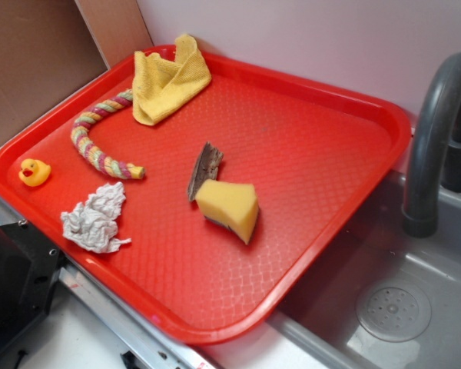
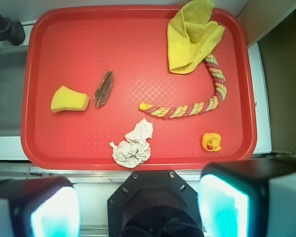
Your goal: Grab the yellow duck.
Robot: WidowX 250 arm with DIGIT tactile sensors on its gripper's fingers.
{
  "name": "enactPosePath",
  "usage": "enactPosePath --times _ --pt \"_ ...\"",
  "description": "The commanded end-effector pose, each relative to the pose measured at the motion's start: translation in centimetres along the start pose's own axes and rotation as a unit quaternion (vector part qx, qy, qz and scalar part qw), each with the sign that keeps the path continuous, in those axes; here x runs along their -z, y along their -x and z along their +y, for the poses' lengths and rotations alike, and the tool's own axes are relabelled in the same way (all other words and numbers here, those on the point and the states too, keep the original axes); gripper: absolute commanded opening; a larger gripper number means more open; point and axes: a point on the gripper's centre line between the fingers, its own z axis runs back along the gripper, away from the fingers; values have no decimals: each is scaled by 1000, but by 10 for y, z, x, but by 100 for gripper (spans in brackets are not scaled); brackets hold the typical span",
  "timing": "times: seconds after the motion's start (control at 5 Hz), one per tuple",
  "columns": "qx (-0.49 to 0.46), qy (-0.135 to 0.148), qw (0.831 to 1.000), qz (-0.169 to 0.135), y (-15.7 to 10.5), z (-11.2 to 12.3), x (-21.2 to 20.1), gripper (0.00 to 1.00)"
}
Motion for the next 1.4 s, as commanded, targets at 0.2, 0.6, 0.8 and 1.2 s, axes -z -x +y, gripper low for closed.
enactPosePath --times 0.2,0.6,0.8,1.2 --pt "20 -14 999 -30 -7 25 10 100" --pt "58 -18 998 -14 -25 73 53 100" --pt "61 -30 998 3 -28 87 70 100" --pt "50 -39 997 42 -13 109 112 100"
